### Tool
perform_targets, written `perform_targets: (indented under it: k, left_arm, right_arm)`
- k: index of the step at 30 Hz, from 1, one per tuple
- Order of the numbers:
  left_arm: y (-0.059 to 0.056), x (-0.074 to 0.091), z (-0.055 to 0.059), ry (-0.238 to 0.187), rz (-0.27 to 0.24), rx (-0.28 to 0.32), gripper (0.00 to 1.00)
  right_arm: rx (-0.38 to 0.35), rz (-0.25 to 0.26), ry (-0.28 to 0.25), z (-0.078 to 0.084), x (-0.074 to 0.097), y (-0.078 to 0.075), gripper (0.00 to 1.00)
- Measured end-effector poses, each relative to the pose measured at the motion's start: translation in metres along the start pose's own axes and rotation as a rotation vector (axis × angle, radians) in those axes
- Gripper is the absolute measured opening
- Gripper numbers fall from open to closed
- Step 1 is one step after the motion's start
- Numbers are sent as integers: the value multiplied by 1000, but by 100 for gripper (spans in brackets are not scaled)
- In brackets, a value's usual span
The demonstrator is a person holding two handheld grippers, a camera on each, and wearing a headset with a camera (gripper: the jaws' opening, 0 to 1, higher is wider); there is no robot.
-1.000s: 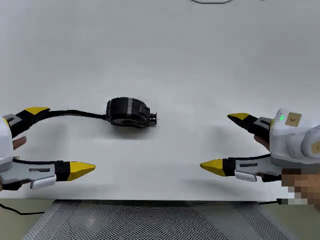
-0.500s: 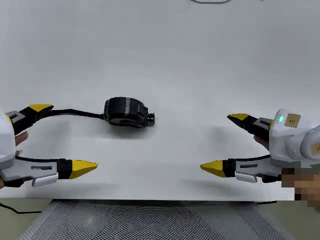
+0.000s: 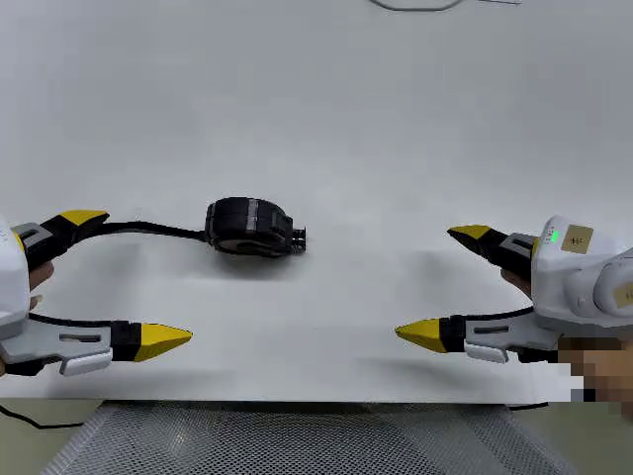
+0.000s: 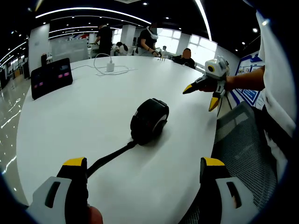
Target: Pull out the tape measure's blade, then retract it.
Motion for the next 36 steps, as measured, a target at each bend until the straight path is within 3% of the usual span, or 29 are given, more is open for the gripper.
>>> perform_targets:
  k: [16, 36]
  left_arm:
    - [11, -6, -11, 31, 40, -62, 96]
    - [13, -26, -20, 114, 121, -177, 92]
  right_arm:
    - [22, -10, 10, -3, -7, -7, 81]
    - [97, -58, 31, -15, -27, -9, 80]
Point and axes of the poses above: the centre of the closed fingertips' face, and the gripper's own axes: x roughly backward along the fingers, y roughly to its left, z roughly out of its underside, the point moved 6 cm from there along x, roughly backward along the fingers, and after that the axes turned 6 degrees about z, right-handed, at the moved point
